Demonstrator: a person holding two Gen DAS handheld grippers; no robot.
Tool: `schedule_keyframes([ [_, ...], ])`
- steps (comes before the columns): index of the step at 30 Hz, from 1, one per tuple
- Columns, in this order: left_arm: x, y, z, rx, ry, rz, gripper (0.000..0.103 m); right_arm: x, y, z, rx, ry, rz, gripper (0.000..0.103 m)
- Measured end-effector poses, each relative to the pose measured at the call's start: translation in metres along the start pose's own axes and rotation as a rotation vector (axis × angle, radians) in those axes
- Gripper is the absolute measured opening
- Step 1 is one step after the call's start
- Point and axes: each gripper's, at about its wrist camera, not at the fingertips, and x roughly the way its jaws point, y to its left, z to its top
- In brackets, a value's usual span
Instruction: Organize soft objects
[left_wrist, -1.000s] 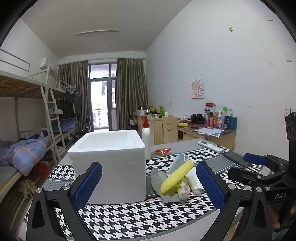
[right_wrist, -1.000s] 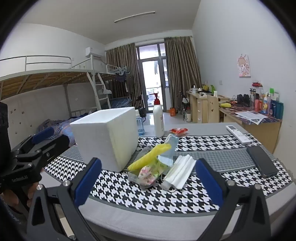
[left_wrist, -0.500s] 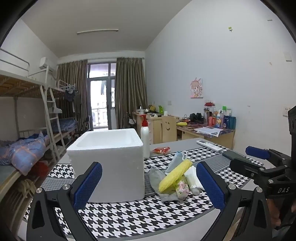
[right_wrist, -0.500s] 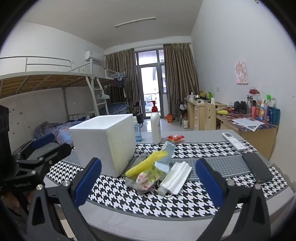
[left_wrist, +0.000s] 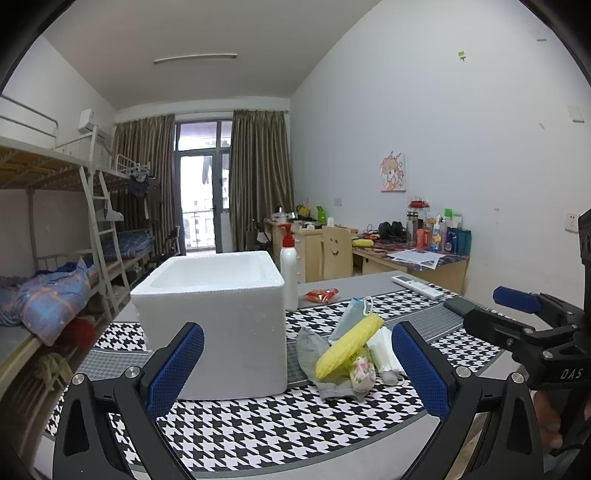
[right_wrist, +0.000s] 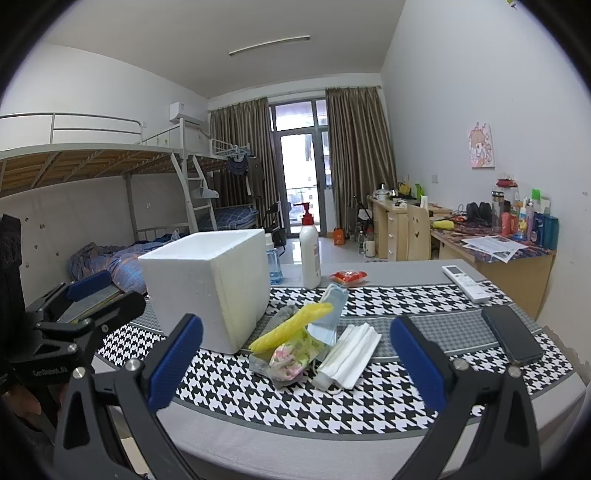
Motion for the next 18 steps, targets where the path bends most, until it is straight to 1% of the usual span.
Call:
schedule_keyframes([
  [18,0.0002,-0.0004,0.0018,0.001,-0.007,0.0,0.102,0.0007,-0.0026,0.0005,-0.003,0.002,-0.009,0.102],
])
